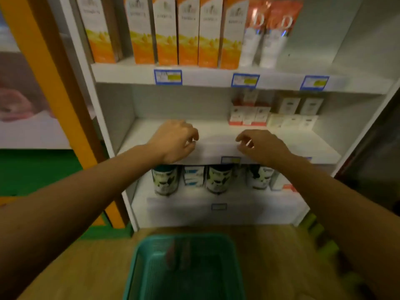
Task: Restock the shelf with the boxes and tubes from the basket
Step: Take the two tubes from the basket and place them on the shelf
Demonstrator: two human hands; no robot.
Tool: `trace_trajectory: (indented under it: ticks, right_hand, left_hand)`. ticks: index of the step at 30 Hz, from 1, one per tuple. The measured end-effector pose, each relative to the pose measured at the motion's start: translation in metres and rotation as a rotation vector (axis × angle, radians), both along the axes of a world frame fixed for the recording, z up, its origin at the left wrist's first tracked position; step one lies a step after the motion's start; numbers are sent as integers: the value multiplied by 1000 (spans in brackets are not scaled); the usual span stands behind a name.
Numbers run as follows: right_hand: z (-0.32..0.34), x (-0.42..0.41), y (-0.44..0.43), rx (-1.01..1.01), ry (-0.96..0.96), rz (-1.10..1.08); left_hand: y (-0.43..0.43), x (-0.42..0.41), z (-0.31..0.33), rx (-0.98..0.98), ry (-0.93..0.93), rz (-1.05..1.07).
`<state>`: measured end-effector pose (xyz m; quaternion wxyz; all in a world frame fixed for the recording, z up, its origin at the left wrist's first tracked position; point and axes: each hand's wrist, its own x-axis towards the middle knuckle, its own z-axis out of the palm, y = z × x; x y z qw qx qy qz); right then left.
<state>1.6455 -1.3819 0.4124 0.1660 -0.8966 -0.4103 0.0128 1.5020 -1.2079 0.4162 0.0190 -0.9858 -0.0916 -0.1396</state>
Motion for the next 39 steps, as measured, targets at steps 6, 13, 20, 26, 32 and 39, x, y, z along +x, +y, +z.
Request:
trace_trajectory:
  ticks: [6,13,20,26,32,39]
  right_hand:
    - [-138,-27,-20,-172,176,21]
    - [-266,-49,-10,-366,357,92]
    - [-350,-78,36,-378,413,76]
    - [-381,-103,65,-405,393,-26]
    - [-395,-112,70,-338,335,-99]
    - [-394,-110,73,-349,292,-109]
  left_hand:
    - [-7,-18,-132,-177,218,32]
    - [3,-38,-268,-306,532,203]
    - [23,-57,-350,-310,695,389]
    - [20,-53,-383,-419,610,446]
    - [12,-43,-392,-417,577,400]
    - [27,-44,-385,-245,644,58]
